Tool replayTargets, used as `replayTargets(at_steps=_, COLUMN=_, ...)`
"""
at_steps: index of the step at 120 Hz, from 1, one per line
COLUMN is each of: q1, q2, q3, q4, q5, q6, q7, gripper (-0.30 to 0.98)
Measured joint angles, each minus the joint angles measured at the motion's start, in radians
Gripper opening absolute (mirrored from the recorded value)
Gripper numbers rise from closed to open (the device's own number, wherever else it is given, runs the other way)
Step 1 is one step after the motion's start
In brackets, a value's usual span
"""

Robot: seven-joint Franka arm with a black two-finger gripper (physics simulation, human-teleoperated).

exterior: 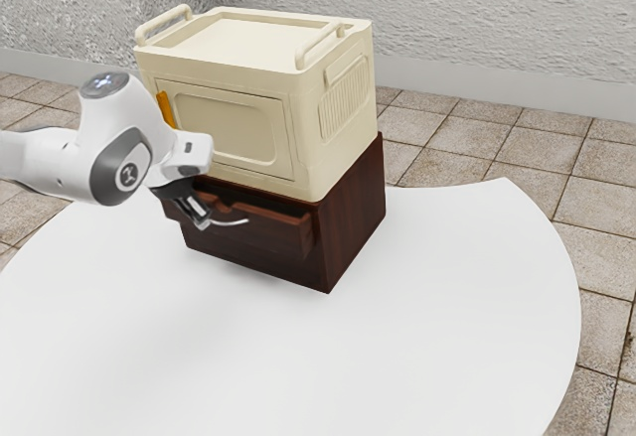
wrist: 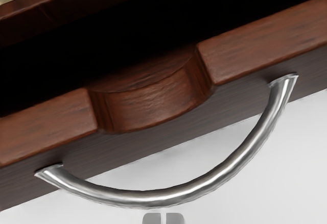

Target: Push the drawer handle with one arm to close the drawer

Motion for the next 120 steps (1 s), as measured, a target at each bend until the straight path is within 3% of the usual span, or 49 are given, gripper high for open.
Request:
replayTargets(at_steps=87, q1=0.010, q2=0.093, q3=0.000, q4=0.041, q5=0.037, q6=0.146, q7=0.002, gripper=-0.10)
replayTargets(at_steps=96, q1=0.024, q2=-0.027, q3=-0.005, q4=-0.047, q5=0.035, q6=0.095, q7=-0.014, gripper=-0.10)
replayTargets(at_steps=105, q1=0.021, q2=-0.237, q3=-0.054, q4=-0.087, q5=0.021, q6=-0.068, q7=-0.045, gripper=-0.09)
replayTargets(at_steps=112, q1=0.014, q2=-0.389, q3=-0.078, q4=-0.095, q5=-0.039, q6=-0.239, q7=-0.070, gripper=0.04)
replayTargets(at_steps=120, q1=0.000, q2=-0.469, q3=-0.084, q4=-0.087, q5=-0.105, q6=-0.421, q7=-0.095, gripper=0.19)
